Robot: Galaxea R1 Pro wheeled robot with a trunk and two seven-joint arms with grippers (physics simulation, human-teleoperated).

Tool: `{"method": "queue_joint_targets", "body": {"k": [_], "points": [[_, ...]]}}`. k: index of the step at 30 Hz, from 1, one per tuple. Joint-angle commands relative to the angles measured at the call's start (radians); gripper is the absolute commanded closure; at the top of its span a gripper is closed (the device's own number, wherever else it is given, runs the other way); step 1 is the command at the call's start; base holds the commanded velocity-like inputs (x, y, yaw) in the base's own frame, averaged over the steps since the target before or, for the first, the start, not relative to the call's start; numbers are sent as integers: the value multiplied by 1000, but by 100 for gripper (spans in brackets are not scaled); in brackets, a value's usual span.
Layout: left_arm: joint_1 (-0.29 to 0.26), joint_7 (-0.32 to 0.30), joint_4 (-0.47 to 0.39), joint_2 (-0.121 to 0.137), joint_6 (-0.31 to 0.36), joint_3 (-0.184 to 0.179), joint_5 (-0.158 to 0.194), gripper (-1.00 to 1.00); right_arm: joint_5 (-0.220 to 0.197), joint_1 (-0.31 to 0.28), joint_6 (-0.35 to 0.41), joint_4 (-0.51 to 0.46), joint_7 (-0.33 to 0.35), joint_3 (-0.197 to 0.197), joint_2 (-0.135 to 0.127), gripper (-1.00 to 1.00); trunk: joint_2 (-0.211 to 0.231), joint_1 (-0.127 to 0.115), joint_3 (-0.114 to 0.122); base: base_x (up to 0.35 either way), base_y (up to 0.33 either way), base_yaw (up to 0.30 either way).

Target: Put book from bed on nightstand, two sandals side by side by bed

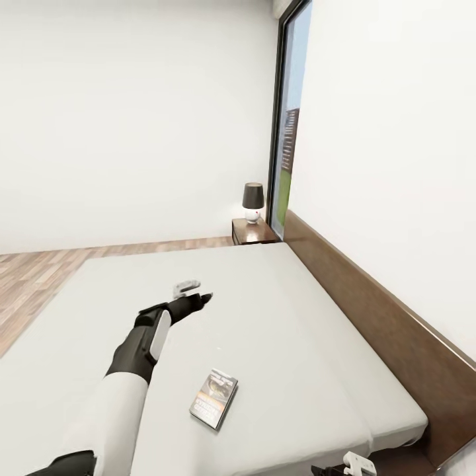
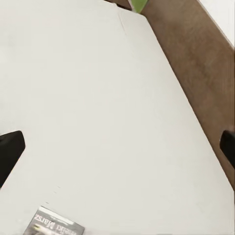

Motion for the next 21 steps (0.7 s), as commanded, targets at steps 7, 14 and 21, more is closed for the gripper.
{"method": "queue_joint_targets", "body": {"k": [7, 14, 21], "points": [[-16, 117, 214, -1, -150, 3, 12, -100, -5, -1, 2, 1, 6, -5, 0, -100, -1, 0, -1, 0, 0, 0], [-18, 128, 276, -1, -214, 2, 14, -100, -5, -1, 2, 0, 12, -5, 0, -100, -1, 0, -4, 0, 0, 0], [-18, 128, 284, -1, -217, 2, 15, -100, -7, -1, 2, -1, 15, -5, -1, -100, -1, 0, -14, 0, 0, 0]]}}
